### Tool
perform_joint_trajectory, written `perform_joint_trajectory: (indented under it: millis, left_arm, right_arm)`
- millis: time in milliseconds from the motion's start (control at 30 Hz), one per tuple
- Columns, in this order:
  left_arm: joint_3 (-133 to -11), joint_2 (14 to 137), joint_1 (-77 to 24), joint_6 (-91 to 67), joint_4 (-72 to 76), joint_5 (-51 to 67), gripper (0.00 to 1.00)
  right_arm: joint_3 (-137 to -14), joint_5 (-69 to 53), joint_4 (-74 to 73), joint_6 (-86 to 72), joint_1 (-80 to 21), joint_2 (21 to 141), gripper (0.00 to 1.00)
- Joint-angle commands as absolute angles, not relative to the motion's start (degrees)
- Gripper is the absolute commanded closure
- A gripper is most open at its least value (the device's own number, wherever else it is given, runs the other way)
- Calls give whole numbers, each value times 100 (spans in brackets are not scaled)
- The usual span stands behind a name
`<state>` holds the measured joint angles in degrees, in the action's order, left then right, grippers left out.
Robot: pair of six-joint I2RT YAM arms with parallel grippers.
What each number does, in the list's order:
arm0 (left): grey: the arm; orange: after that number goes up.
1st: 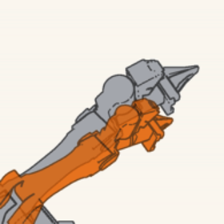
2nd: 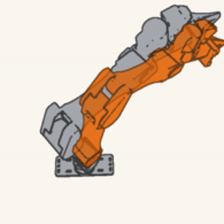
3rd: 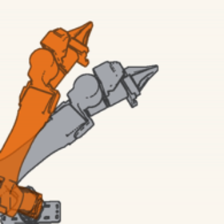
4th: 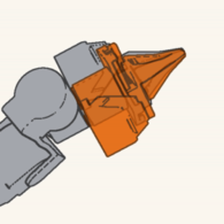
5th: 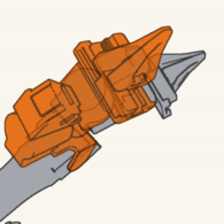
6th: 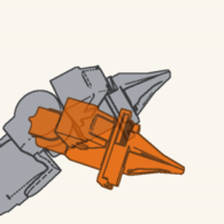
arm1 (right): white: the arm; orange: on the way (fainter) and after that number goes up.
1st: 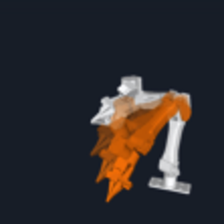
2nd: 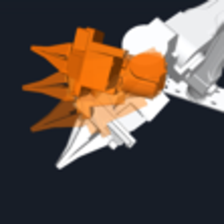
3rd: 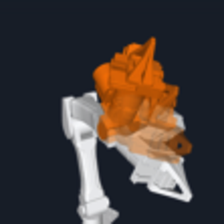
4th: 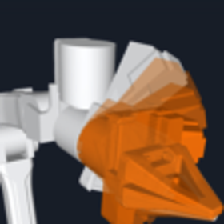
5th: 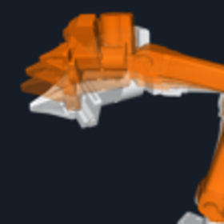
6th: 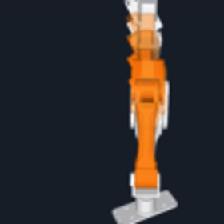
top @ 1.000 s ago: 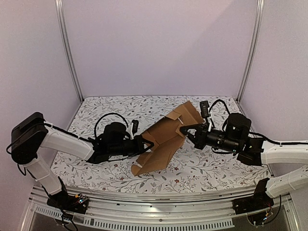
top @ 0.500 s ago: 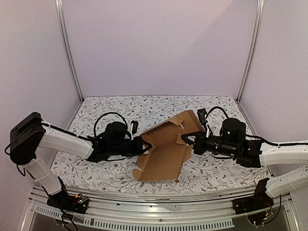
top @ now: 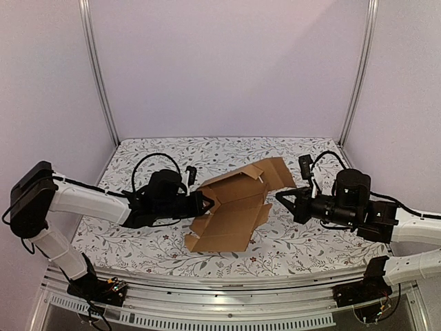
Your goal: Fold the paper box
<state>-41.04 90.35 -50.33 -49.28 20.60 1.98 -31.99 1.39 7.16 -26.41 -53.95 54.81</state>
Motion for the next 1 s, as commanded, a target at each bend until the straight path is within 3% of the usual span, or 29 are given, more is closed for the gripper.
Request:
perform_joint_trajectory:
  millis: [0, 167, 367, 633, 800, 967]
  left_arm:
    - [-4232, 8882, -4897, -4469, 1611, -328, 100]
    - [-4288, 8760, -4853, -4160, 1259, -752, 100]
    - [-4315, 8497, -4834, -3672, 876, -1302, 100]
    - [-4177, 8095, -4834, -3080, 791, -1147, 100]
    - [-4087, 7807, -4834, -2722, 710, -831, 100]
    - [-4079, 7625, -4834, -2457, 566, -546, 100]
  right_arm:
    - [-3412, -23, -143, -2300, -5414, 5055, 99]
    - [-3636, -395, -1109, -1889, -5414, 4659, 92]
    - [-3831, -223, -1815, -1601, -5413, 4151, 71]
    - [-4173, 518, -2400, -940, -5409, 4340, 42]
    - [-4381, 581, -2581, -534, -5409, 4611, 38]
    - [-4544, 80, -2553, -384, -5413, 4799, 41]
